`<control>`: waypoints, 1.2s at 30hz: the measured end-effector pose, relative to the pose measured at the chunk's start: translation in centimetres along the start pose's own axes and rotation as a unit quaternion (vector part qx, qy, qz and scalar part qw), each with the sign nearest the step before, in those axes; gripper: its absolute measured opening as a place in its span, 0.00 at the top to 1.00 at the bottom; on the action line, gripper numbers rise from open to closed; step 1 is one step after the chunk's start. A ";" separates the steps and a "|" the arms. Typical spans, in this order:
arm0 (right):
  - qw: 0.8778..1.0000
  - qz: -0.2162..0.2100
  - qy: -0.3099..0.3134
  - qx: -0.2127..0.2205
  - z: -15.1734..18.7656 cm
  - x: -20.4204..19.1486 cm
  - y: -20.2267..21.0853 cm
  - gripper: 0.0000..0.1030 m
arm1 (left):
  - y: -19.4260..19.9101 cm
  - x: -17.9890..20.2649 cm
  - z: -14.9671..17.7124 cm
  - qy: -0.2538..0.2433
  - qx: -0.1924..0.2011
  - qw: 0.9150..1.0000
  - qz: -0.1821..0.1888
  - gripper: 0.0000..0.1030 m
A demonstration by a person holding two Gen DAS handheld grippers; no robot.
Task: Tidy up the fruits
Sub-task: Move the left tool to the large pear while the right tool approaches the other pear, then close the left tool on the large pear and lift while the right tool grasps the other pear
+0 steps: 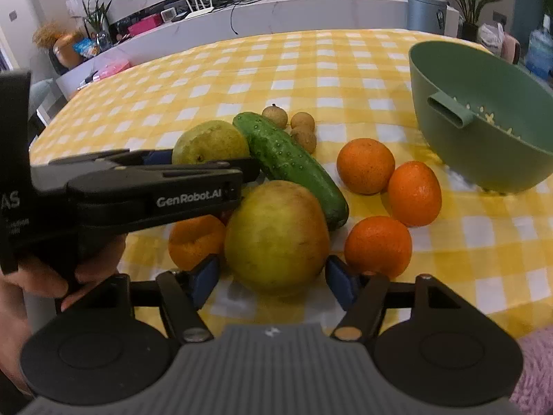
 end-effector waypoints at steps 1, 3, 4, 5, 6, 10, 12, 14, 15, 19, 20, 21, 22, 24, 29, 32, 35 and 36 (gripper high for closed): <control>1.000 -0.003 -0.007 0.006 -0.2 0.1 0.1 0.42 | 0.0 -0.1 0.0 0.000 0.000 1.000 0.001 0.27; 1.000 -0.008 -0.016 0.007 -0.2 0.3 0.1 0.42 | -0.1 -0.2 -0.1 0.004 0.002 1.000 0.002 0.27; 1.000 -0.007 -0.013 0.008 -0.2 0.2 0.0 0.42 | -0.3 -0.4 0.0 0.010 -0.001 1.000 0.003 0.25; 1.000 -0.005 -0.008 0.008 -0.1 0.1 0.0 0.42 | -0.5 -0.6 0.1 0.024 -0.004 1.000 0.004 0.22; 1.000 -0.002 -0.003 0.008 -0.1 0.0 0.0 0.41 | -0.7 -0.6 0.1 0.038 -0.007 0.999 0.006 0.22; 1.000 -0.004 0.001 0.018 -0.5 -0.1 0.0 0.40 | -0.6 -0.7 0.1 0.059 -0.006 0.998 0.018 0.27; 1.000 -0.005 0.003 0.030 -0.8 -0.2 0.3 0.40 | -0.6 -0.6 0.2 0.055 -0.002 0.998 0.015 0.27; 1.000 -0.003 0.008 0.030 -0.8 -0.2 0.2 0.41 | -0.5 -0.6 0.3 0.057 0.004 0.998 0.016 0.27; 0.999 -0.001 0.011 0.031 -0.8 -0.3 0.2 0.41 | -0.5 -0.7 0.4 0.063 0.007 0.998 0.016 0.27; 0.999 -0.003 0.009 0.032 -0.8 -0.1 0.3 0.41 | 0.1 -0.9 0.5 0.081 0.025 0.996 0.019 0.27; 0.999 -0.005 0.007 0.032 -0.8 -0.1 0.4 0.41 | 0.3 -0.9 0.5 0.082 0.030 0.996 0.022 0.27; 0.999 -0.007 0.005 0.033 -0.8 -0.1 0.5 0.41 | 0.6 -0.8 0.4 0.083 0.035 0.996 0.024 0.27; 0.999 -0.009 0.004 0.035 -0.9 -0.1 0.6 0.41 | 0.9 -0.7 0.3 0.082 0.042 0.995 0.025 0.27; 0.999 -0.014 0.003 0.042 -1.0 -0.1 0.9 0.42 | 1.6 -0.6 0.0 0.079 0.055 0.995 0.017 0.27; 0.997 -0.019 -0.006 0.070 -1.5 -0.1 1.9 0.42 | 3.8 -0.7 -1.6 0.085 0.087 0.993 0.007 0.27; 0.995 -0.027 -0.018 0.090 -2.0 0.2 2.7 0.42 | 5.1 -0.7 -2.8 0.092 0.104 0.990 0.006 0.27; 0.993 -0.031 -0.031 0.108 -2.4 0.5 3.5 0.43 | 6.2 -0.6 -4.0 0.097 0.111 0.989 -0.010 0.27; 0.992 -0.035 -0.037 0.112 -2.6 0.7 3.9 0.45 | 6.3 -0.4 -4.3 0.095 0.110 0.989 -0.014 0.27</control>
Point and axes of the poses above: each gripper's, at about its wrist camera, not at the fingertips, and y roughly against the way its jaws point, x to its right, z to its underside, the point moved 9 cm from there along -y, roughly the way its jaws point, and after that the axes turned 5 degrees about x, right-handed, at the moved point
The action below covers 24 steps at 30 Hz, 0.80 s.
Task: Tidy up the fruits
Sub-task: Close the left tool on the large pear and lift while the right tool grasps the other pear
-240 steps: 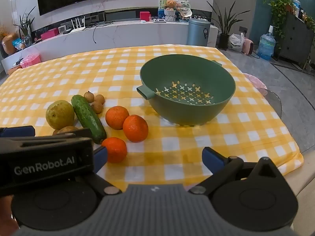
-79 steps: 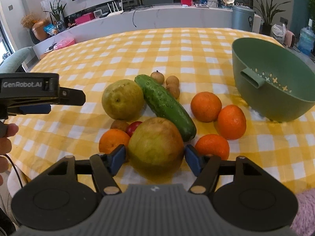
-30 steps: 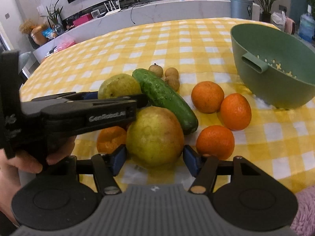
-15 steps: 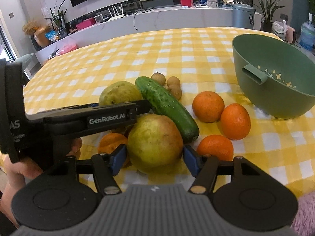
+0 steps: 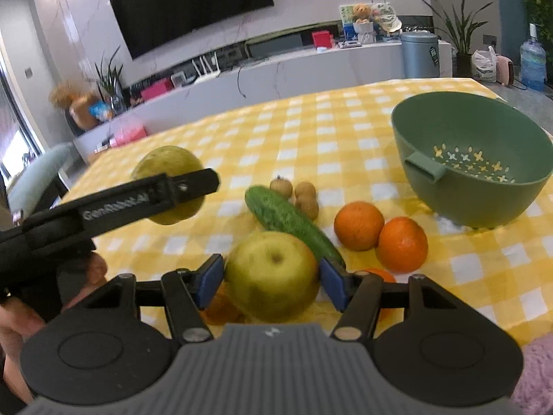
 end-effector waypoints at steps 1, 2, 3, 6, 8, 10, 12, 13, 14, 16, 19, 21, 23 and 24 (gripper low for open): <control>1.000 -0.003 -0.008 0.006 -0.3 0.1 0.4 0.59 | 0.3 0.3 -0.4 -0.004 0.001 1.000 -0.002 0.27; 1.000 -0.006 -0.015 0.018 -0.7 0.3 0.9 0.70 | 0.5 0.6 -0.7 -0.005 0.003 1.000 -0.001 0.27; 0.999 -0.017 -0.022 0.039 -1.6 0.3 1.8 0.78 | 0.6 0.9 -1.0 -0.004 0.004 1.000 0.002 0.27; 0.996 -0.038 -0.012 0.074 -3.5 0.4 3.7 0.76 | 0.6 1.7 -1.4 0.010 0.006 1.000 0.011 0.27; 0.998 -0.031 -0.013 0.055 -3.3 1.0 3.2 0.76 | 0.0 1.7 -1.1 0.018 -0.002 1.000 0.009 0.27; 0.999 -0.030 -0.038 0.004 -1.5 1.7 1.8 0.76 | -0.6 1.2 -0.5 0.029 -0.012 0.999 0.005 0.27; 0.997 -0.034 -0.040 -0.051 0.4 1.8 1.0 0.67 | -1.2 0.8 0.1 0.033 -0.020 0.999 0.004 0.27; 0.997 -0.035 -0.034 -0.066 0.8 1.7 0.9 0.56 | -1.4 0.6 0.3 0.033 -0.025 0.999 0.002 0.27; 0.996 -0.038 -0.028 -0.079 1.3 1.4 0.9 0.51 | -1.7 0.4 0.5 0.034 -0.028 0.999 -0.002 0.27; 0.994 -0.055 -0.025 -0.087 1.6 0.7 1.4 0.49 | -1.8 0.1 0.5 0.032 -0.030 0.999 -0.007 0.27; 0.992 -0.069 -0.015 -0.105 1.9 -0.1 1.7 0.37 | -1.4 0.0 0.6 0.031 -0.025 0.999 -0.005 0.27; 0.988 -0.076 0.002 -0.136 2.8 -0.8 1.7 0.34 | -1.1 0.0 0.6 0.033 -0.021 0.999 -0.003 0.27; 0.983 -0.085 0.021 -0.163 4.0 -1.6 1.6 0.26 | -0.9 0.0 0.4 0.029 -0.018 0.999 -0.004 0.27; 0.979 -0.090 0.037 -0.182 4.9 -2.2 1.5 0.25 | -0.6 0.0 0.4 0.027 -0.016 0.999 -0.006 0.27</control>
Point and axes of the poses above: each gripper's, at about its wrist camera, not at the fingertips, and y roughly against the way its jaws point, x to its right, z to its underside, the point moved 9 cm from there along -y, roughly the way its jaws point, and after that the axes turned 5 degrees about x, right-handed, at the moved point
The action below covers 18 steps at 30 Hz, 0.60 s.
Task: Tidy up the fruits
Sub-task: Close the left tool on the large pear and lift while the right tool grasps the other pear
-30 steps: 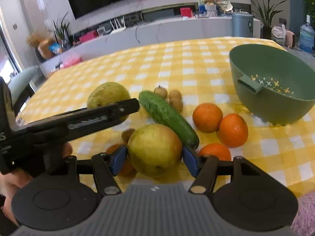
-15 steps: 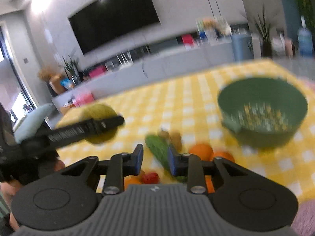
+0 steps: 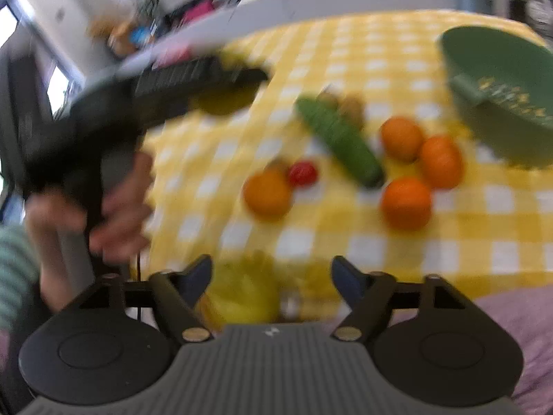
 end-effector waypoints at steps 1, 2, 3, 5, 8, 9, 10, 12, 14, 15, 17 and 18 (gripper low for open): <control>1.000 0.000 0.015 -0.018 0.6 -0.6 -0.6 0.25 | 0.2 0.0 -0.2 -0.002 0.002 1.000 -0.003 0.27; 0.999 0.006 0.029 -0.032 1.2 -1.3 -1.2 0.25 | 0.4 -0.2 -0.3 -0.003 0.006 1.000 -0.007 0.27; 0.998 0.014 0.045 -0.041 1.5 -1.9 -1.9 0.24 | 0.6 -0.3 -0.5 -0.003 0.009 1.000 -0.009 0.27; 0.995 0.007 0.088 -0.052 2.1 -4.1 -3.1 0.27 | 1.0 -0.9 -0.8 -0.001 0.015 1.000 -0.015 0.27; 0.984 0.034 0.159 -0.067 3.5 -6.3 -5.2 0.42 | 1.6 -2.2 -1.5 0.005 0.023 0.999 -0.029 0.27; 0.983 0.037 0.166 -0.071 3.9 -6.6 -5.9 0.43 | 1.8 -2.5 -1.8 0.008 0.026 0.999 -0.033 0.27; 0.983 0.033 0.162 -0.077 4.2 -6.6 -6.3 0.43 | 2.0 -2.8 -1.9 0.011 0.028 0.999 -0.036 0.27; 0.984 0.036 0.162 -0.069 4.2 -6.5 -6.3 0.43 | 2.2 -3.2 -2.1 0.014 0.031 0.999 -0.038 0.27; 0.985 0.041 0.156 -0.060 3.9 -6.2 -5.9 0.43 | 2.3 -3.4 -2.3 0.018 0.033 0.999 -0.037 0.27; 0.986 0.044 0.153 -0.055 3.8 -6.0 -5.6 0.43 | 2.3 -3.4 -2.3 0.019 0.033 0.999 -0.037 0.27; 0.988 0.047 0.137 -0.044 3.2 -5.1 -4.8 0.43 | 2.3 -3.4 -2.3 0.017 0.032 0.999 -0.035 0.27; 0.991 0.049 0.119 -0.035 2.7 -4.6 -4.0 0.43 | 2.2 -3.3 -2.3 0.017 0.032 0.999 -0.034 0.27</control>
Point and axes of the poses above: each gripper's, at about its wrist camera, not at the fingertips, and y roughly against the way its jaws point, x to its right, z to its underside, the point moved 9 cm from there along -y, roughly the way its jaws point, and after that the axes turned 5 degrees about x, right-handed, at the moved point
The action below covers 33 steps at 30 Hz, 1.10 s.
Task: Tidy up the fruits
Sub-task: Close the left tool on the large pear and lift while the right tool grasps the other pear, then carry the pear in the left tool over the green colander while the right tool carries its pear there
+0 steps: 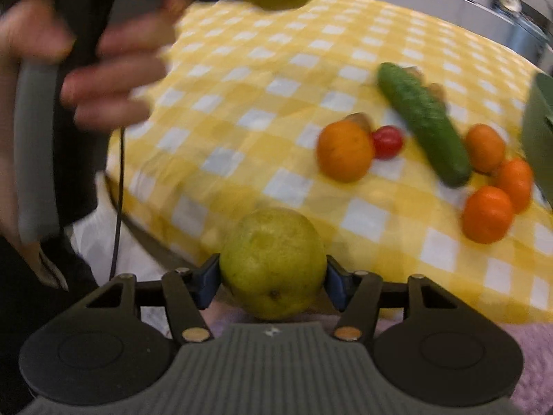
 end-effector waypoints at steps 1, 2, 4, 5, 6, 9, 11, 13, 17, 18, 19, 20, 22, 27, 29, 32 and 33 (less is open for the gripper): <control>1.000 0.006 -0.014 0.009 -0.2 0.5 0.4 0.43 | 0.0 0.1 0.0 0.000 0.000 1.000 0.002 0.27; 0.999 0.017 -0.025 0.019 -0.7 1.0 0.9 0.43 | 0.0 0.1 0.1 -0.001 -0.001 1.000 0.003 0.27; 0.997 0.049 -0.048 0.039 -1.6 2.7 1.9 0.43 | -0.1 0.3 0.4 -0.003 -0.004 1.000 0.007 0.27; 0.995 0.065 -0.059 0.046 -2.0 3.6 1.9 0.43 | -0.1 0.4 0.4 -0.004 -0.005 1.000 0.009 0.27; 0.993 0.082 -0.069 0.050 -2.4 4.6 2.1 0.43 | -0.2 0.5 0.5 -0.005 -0.006 1.000 0.010 0.27; 0.989 0.115 -0.077 0.041 -2.6 6.5 1.5 0.43 | -0.3 0.6 0.7 -0.007 -0.009 1.000 0.012 0.27; 0.988 0.119 -0.098 0.032 -2.6 7.5 0.8 0.43 | -0.4 0.6 0.7 -0.006 -0.010 1.000 0.011 0.27; 0.986 0.113 -0.116 0.033 -2.7 8.1 0.4 0.43 | -0.4 0.5 0.7 -0.005 -0.008 1.000 0.010 0.27; 0.986 0.111 -0.113 0.042 -3.5 8.2 0.2 0.43 | -0.5 0.1 0.9 -0.001 -0.008 1.000 0.005 0.27; 0.987 0.112 -0.110 0.045 -3.7 8.2 0.0 0.43 | -0.5 0.1 1.0 -0.003 -0.010 1.000 0.003 0.27; 0.986 0.111 -0.113 0.049 -3.9 8.4 -0.1 0.43 | -0.5 0.2 1.0 -0.004 -0.011 1.000 0.002 0.27; 0.986 0.111 -0.116 0.053 -4.2 8.6 -0.3 0.43 | -0.5 0.2 1.1 -0.005 -0.011 1.000 0.001 0.27; 0.985 0.110 -0.121 0.057 -4.6 9.1 -0.7 0.42 | -0.6 0.2 1.2 -0.004 -0.012 1.000 0.001 0.27; 0.986 0.108 -0.111 0.066 -5.2 9.2 -1.0 0.43 | -0.8 0.6 1.5 -0.014 -0.018 1.000 0.000 0.27; 0.985 0.100 -0.118 0.070 -5.1 9.3 -0.7 0.43 | -0.8 1.0 1.5 -0.017 -0.019 1.000 0.000 0.27; 0.980 0.070 -0.156 0.099 -5.4 9.8 1.1 0.43 | -0.8 2.0 1.5 -0.022 -0.022 1.000 0.003 0.27; 0.977 0.051 -0.176 0.112 -5.6 10.0 2.2 0.43 | -0.9 2.5 1.5 -0.021 -0.026 0.999 0.001 0.27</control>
Point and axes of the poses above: each gripper's, at about its wrist camera, not at the fingertips, and y roughly against the way its jaws point, x to its right, z to its underside, the point moved 9 cm from there along -y, roughly the way its jaws point, and after that the axes turned 5 degrees about x, right-handed, at the moved point
